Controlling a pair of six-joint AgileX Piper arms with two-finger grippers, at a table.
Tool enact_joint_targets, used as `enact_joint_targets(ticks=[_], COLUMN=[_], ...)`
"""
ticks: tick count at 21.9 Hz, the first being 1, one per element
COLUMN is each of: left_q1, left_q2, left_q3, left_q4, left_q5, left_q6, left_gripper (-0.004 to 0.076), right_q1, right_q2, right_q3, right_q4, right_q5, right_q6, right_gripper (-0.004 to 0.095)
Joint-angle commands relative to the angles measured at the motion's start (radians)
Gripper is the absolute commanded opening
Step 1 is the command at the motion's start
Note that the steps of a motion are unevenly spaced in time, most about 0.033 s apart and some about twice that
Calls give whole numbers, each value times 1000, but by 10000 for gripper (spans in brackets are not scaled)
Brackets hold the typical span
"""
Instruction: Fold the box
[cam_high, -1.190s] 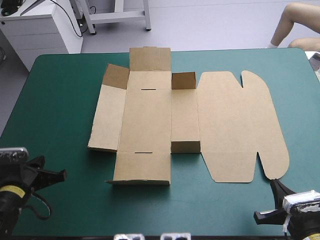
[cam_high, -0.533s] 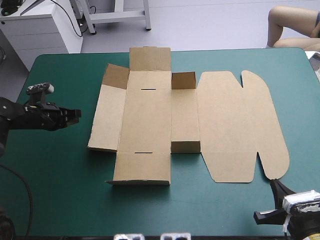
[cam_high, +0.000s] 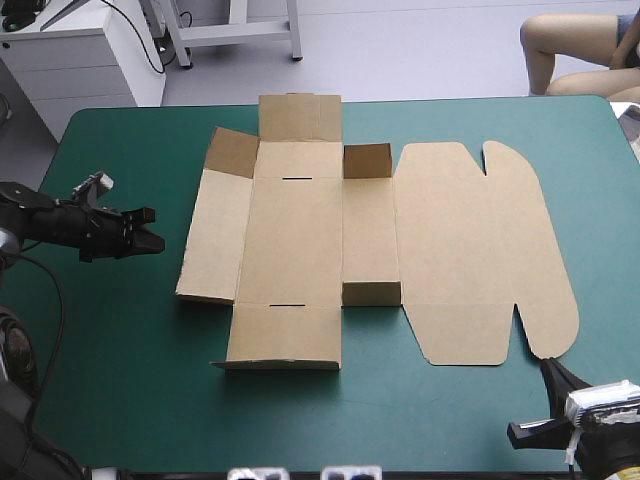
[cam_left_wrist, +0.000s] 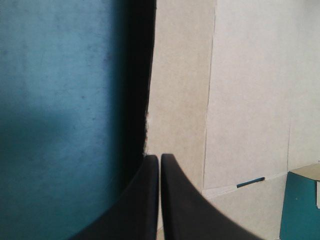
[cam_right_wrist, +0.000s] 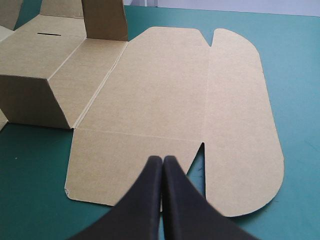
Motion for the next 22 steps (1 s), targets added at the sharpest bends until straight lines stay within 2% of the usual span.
enact_joint_targets(ticks=[1,3,5,7,8,10,19,22], left_q1=[-2,-2,-2,-2,-2,-4,-192,-203], left_q2=[-20,-11,2,14,25,40,153,167], left_q3=[-33,-33,-33,-33,-33,-33,-33,-33], left_q4=[-67,-72,-62,-57,-64,-108,-72,-67], left_q5=[9,8,8,1,-1,-6,22,33], left_q6=[12,16,17,17,15,11,11,11], left_gripper=[25,76,173,313,428,534,536,535], right_q1=[-4,-4,-4,-4,-4,-4,-4,-4], right_q2=[-24,-24,-24,-24,-24,-24,-24,-24], right_q3=[-31,-31,-31,-31,-31,-31,-31,-31], right_q4=[6,6,6,6,6,6,6,6], right_q5=[-74,-74,-74,-74,-74,-74,-74,-74], right_q6=[0,0,0,0,0,0,0,0], right_gripper=[-20,-20,-20,-20,-20,-20,-20,-20])
